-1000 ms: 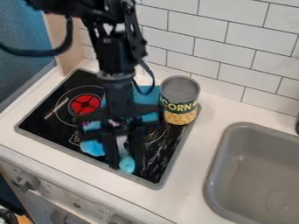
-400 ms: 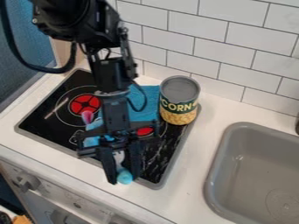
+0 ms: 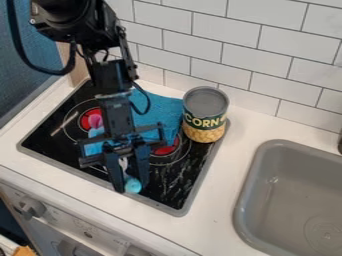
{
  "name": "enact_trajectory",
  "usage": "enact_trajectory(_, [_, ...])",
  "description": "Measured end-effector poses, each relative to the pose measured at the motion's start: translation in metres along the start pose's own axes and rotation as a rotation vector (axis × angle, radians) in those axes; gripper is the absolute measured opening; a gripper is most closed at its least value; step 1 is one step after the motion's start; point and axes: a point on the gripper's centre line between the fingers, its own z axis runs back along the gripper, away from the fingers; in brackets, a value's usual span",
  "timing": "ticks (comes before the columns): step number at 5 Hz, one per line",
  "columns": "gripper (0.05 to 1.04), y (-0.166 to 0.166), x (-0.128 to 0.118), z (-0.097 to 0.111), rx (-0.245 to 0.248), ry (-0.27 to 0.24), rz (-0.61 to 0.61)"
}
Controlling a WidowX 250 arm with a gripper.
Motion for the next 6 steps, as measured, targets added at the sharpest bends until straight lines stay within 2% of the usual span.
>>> enact_trajectory(1, [0.327,0.001,0.014,0.017,-0.043,-0.027,0.047])
enact_trajectory(3, [0.327,0.011,0.053,0.04,-0.087,-0.058,0.169])
enact_trajectory(4, [0.326,0.017,0.083,0.04,-0.083,-0.034,0.248])
enact_trajectory(5, [0.327,0.02,0.102,0.038,-0.071,-0.031,0.308])
enact_trajectory(6, [0.327,0.021,0.119,0.043,-0.083,-0.038,0.352])
